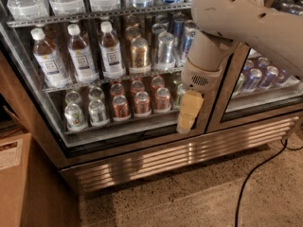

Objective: Close left fridge door

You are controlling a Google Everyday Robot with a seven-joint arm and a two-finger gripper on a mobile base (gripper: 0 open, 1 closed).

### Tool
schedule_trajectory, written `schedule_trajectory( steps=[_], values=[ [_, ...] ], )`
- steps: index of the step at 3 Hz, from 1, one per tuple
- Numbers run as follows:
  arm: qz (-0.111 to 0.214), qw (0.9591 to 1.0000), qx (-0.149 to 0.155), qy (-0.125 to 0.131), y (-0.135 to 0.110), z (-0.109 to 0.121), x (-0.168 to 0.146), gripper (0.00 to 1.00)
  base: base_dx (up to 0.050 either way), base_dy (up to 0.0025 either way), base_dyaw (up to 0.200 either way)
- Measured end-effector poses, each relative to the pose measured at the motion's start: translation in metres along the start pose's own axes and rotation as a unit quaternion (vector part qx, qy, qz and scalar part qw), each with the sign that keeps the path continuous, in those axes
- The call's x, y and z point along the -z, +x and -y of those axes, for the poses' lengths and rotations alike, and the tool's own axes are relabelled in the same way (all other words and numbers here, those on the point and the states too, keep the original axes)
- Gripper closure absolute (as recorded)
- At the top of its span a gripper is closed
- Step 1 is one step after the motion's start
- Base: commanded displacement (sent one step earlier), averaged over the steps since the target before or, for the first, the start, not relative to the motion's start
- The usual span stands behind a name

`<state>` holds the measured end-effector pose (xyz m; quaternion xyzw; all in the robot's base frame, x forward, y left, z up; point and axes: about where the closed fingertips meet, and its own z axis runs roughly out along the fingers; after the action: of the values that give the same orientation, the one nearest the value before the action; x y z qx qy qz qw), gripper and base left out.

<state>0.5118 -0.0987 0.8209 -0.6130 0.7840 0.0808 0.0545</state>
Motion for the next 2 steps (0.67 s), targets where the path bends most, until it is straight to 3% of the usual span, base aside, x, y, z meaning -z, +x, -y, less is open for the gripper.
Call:
schedule_trajectory(
  steps=[2],
  values=[
    [0.000, 0.9996, 0.028, -0.005, -0.007, -0.022, -0.020, 0.00, 0.000, 0.00000, 0.000]
  ],
)
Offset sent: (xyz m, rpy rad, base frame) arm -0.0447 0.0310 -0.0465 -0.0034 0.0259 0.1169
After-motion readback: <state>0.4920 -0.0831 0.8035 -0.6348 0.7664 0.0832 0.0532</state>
